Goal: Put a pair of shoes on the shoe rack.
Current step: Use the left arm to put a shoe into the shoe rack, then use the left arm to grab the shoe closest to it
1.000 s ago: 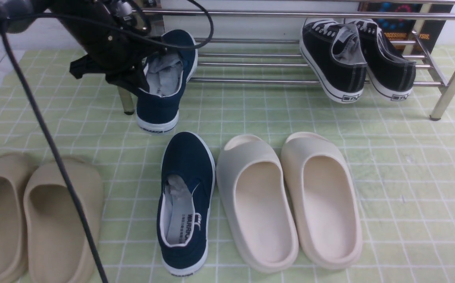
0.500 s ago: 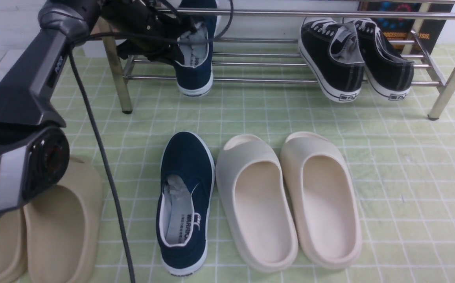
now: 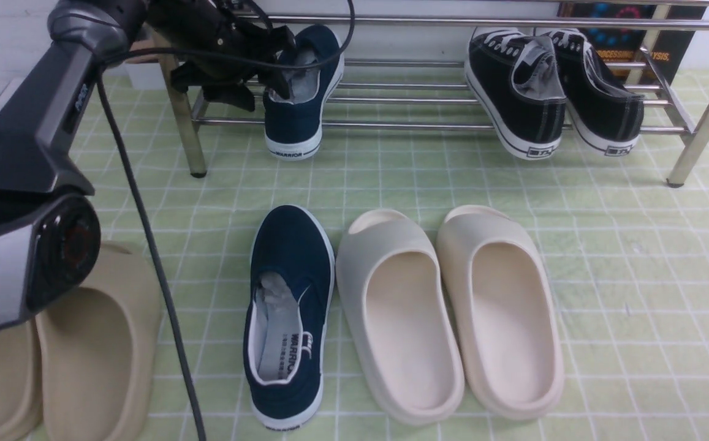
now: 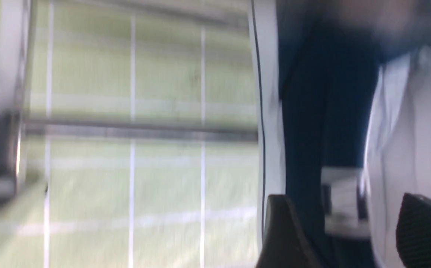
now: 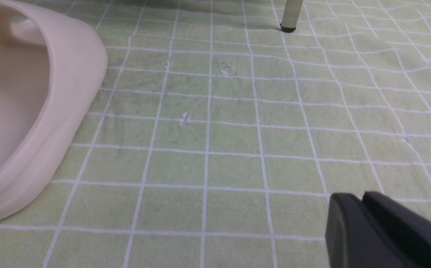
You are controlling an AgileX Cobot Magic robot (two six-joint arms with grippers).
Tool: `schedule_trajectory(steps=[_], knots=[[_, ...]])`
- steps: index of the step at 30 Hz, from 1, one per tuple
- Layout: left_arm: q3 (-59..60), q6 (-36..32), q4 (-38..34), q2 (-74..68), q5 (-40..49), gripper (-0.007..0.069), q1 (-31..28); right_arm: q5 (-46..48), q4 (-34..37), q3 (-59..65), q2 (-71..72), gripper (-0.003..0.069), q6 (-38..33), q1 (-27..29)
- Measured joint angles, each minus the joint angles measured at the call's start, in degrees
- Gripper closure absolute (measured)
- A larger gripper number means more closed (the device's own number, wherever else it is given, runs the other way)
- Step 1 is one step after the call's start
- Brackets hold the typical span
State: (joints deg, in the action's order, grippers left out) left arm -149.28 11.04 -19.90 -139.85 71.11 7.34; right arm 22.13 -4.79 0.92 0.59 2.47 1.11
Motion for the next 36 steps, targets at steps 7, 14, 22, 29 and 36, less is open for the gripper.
schedule_trajectory(steps=[7, 14, 22, 29, 36], knots=[[-0.28, 0.00, -0.03, 8.67, 0.64, 0.0239, 0.37, 0.00, 0.00, 0.00, 0.00, 0.0569, 0.00, 0.00], [9.65, 0.05, 3.90, 17.82, 0.64, 0.0328, 0.19, 0.00, 0.00, 0.00, 0.00, 0.0563, 0.00, 0.00], [41.34, -5.43, 5.05, 31.30, 0.45, 0.0636, 3.08, 0.00, 0.00, 0.00, 0.00, 0.0551, 0.00, 0.00], [63.60, -4.77, 6.99, 40.76, -1.08, 0.0638, 11.70, 0.00, 0.00, 0.00, 0.00, 0.0546, 0.00, 0.00], [77.30, 0.66, 9.59, 42.79, -9.66, 0.0638, 15.45, 0.00, 0.00, 0.00, 0.00, 0.0537, 0.00, 0.00]])
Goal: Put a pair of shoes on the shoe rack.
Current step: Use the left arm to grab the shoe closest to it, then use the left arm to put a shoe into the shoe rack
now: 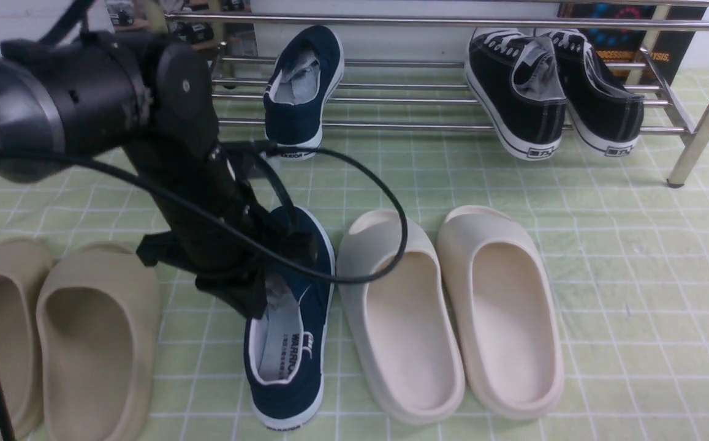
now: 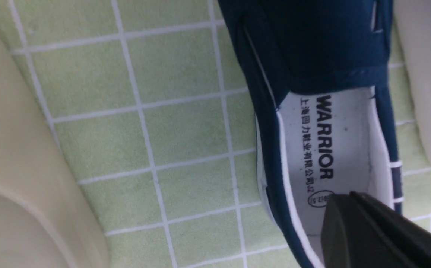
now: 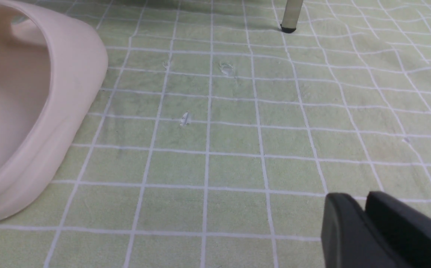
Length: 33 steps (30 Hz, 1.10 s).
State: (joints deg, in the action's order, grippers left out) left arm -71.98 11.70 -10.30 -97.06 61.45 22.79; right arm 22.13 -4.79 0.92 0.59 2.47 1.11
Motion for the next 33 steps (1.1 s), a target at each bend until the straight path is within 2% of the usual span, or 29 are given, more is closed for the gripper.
schedule_trajectory(steps=[2, 3, 4, 5, 7, 8, 10, 13, 16, 17, 19, 20, 22, 27, 28, 33], knots=[[1.98, 0.06, 0.32, 0.00, -1.36, 0.0636, 0.38, 0.00, 0.00, 0.00, 0.00, 0.0535, 0.00, 0.00], [2.80, 0.06, 0.46, 0.00, -1.93, 0.0623, 0.38, 0.00, 0.00, 0.00, 0.00, 0.0534, 0.00, 0.00], [4.21, 0.21, 0.97, 0.00, -3.18, 0.0578, 0.38, 0.00, 0.00, 0.00, 0.00, 0.0532, 0.00, 0.00], [4.38, 0.27, 0.97, 0.00, -3.33, 0.0578, 0.38, 0.00, 0.00, 0.00, 0.00, 0.0532, 0.00, 0.00], [6.58, 1.82, 2.53, 0.00, -5.50, 0.0442, 0.38, 0.00, 0.00, 0.00, 0.00, 0.0529, 0.00, 0.00], [6.73, 2.18, 2.65, 0.06, -5.64, 0.0432, 0.38, 0.00, 0.00, 0.00, 0.00, 0.0529, 0.00, 0.00], [8.66, 4.15, 3.74, 0.34, -8.17, 0.0322, 0.38, 0.00, 0.00, 0.00, 0.00, 0.0529, 0.00, 0.00], [10.31, 4.59, 3.96, 0.16, -10.90, 0.0290, 0.38, 0.00, 0.00, 0.00, 0.00, 0.0527, -0.05, 0.00], [10.90, 4.65, 3.96, -0.99, -12.73, 0.0355, 0.38, 0.00, 0.00, 0.00, 0.00, 0.0526, -0.05, 0.00], [10.90, 4.70, 3.65, -1.75, -13.53, 0.0457, 0.38, 0.00, 0.00, 0.00, 0.00, 0.0524, -0.05, 0.00], [10.90, 4.76, 3.35, -1.98, -14.21, 0.0591, 0.38, 0.00, 0.00, 0.00, 0.00, 0.0520, -0.05, 0.00], [10.60, 4.76, 3.36, -1.89, -14.08, 0.0632, 0.38, 0.00, 0.00, 0.00, 0.00, 0.0517, -0.05, 0.00], [9.74, 4.61, 3.64, -1.77, -13.34, 0.0635, 0.38, 0.00, 0.00, 0.00, 0.00, 0.0517, -0.05, 0.00], [1.43, 2.45, 4.10, 1.61, -4.58, 0.0633, 0.38, 0.00, 0.00, 0.00, 0.00, 0.0514, -0.05, 0.00], [-4.36, 1.18, 2.91, 2.33, -1.36, 0.0633, 0.38, 0.00, 0.00, 0.00, 0.00, 0.0514, -0.05, 0.00], [-17.52, 0.03, 0.26, -1.30, 1.27, 0.0633, 0.38, 0.00, 0.00, 0.00, 0.00, 0.0510, -0.05, 0.00]])
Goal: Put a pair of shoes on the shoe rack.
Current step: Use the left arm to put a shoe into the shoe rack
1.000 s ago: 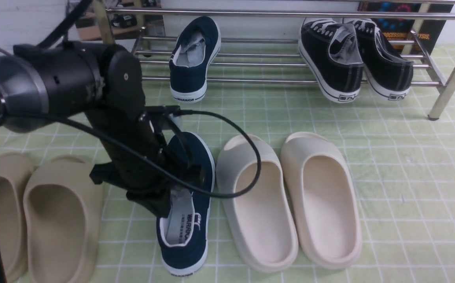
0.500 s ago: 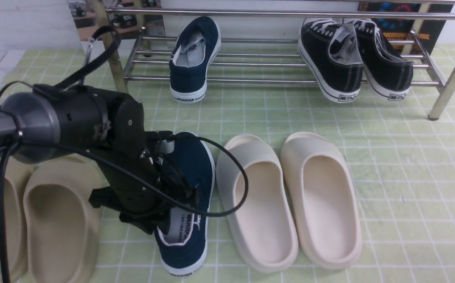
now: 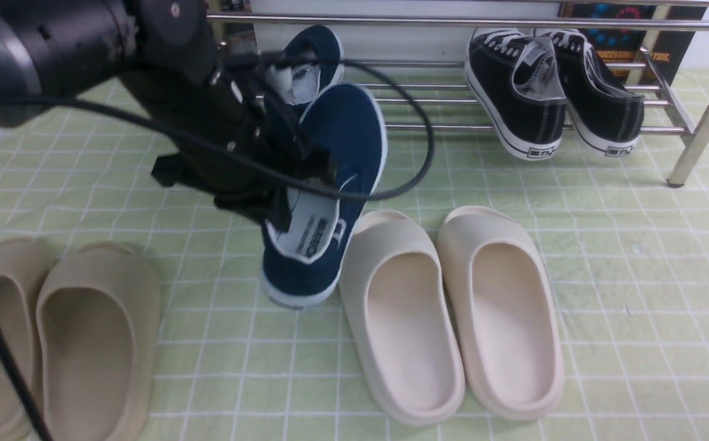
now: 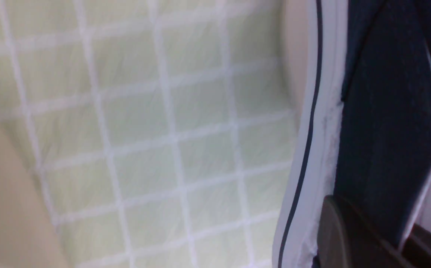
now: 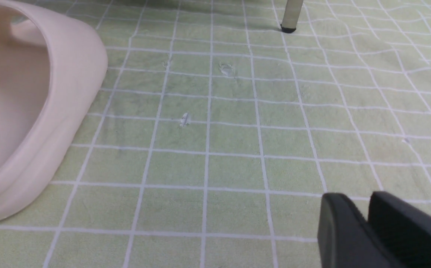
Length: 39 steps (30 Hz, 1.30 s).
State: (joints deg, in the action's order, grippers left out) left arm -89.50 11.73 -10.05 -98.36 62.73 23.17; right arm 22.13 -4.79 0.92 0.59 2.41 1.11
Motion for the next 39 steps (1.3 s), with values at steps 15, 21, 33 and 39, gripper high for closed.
schedule_trajectory(steps=[15, 21, 33, 39], knots=[[-48.14, 2.43, 0.43, -34.66, 8.76, 0.0633, 0.00, 0.00, 0.00, 0.00, 0.00, 0.0489, 0.00, 0.00], [-59.38, 6.77, 2.81, -42.39, 8.24, 0.0633, 0.00, 0.00, 0.00, 0.00, 0.00, 0.0477, 0.00, 0.00], [-59.76, 8.90, 4.36, -44.49, 1.53, 0.0633, 0.00, 0.00, 0.00, 0.00, 0.00, 0.0459, -0.01, 0.00], [-59.89, 10.76, 5.28, -44.49, -2.58, 0.0582, 0.00, 0.00, 0.00, 0.00, 0.00, 0.0446, -0.01, 0.00]])
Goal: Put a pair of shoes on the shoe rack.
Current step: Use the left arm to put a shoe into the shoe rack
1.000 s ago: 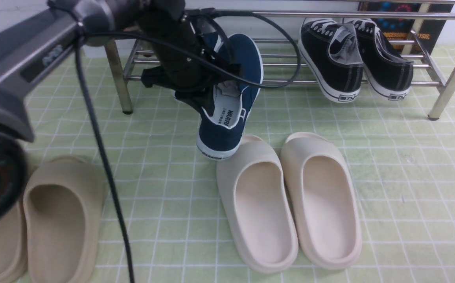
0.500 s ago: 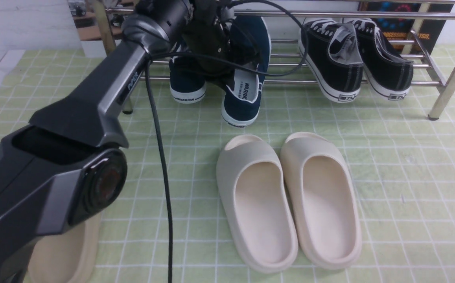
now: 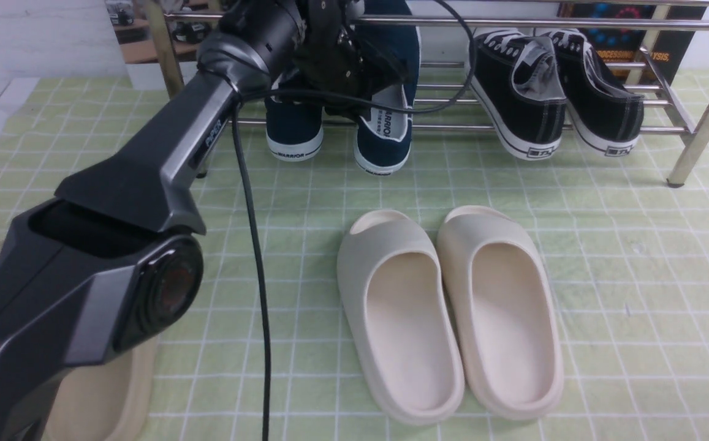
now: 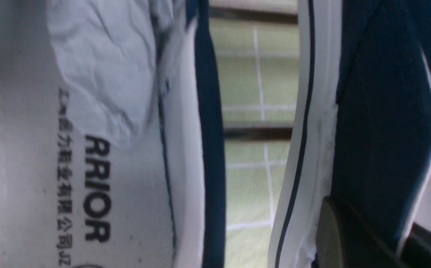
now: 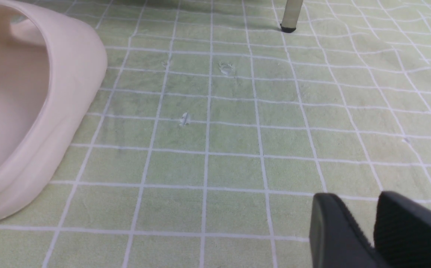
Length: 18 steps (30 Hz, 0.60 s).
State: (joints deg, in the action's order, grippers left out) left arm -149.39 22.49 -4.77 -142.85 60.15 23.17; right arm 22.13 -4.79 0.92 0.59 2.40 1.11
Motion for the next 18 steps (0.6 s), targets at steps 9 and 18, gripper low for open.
schedule_trajectory(steps=[9, 18], knots=[[-0.40, 1.35, 0.69, 0.11, -2.07, 0.0287, -0.06, 0.00, 0.00, 0.00, 0.00, 0.0440, 0.00, 0.00], [-0.47, -6.87, -0.92, 7.59, 3.87, 0.0328, 0.00, 0.00, 0.00, 0.00, 0.00, 0.0431, -0.06, 0.00]])
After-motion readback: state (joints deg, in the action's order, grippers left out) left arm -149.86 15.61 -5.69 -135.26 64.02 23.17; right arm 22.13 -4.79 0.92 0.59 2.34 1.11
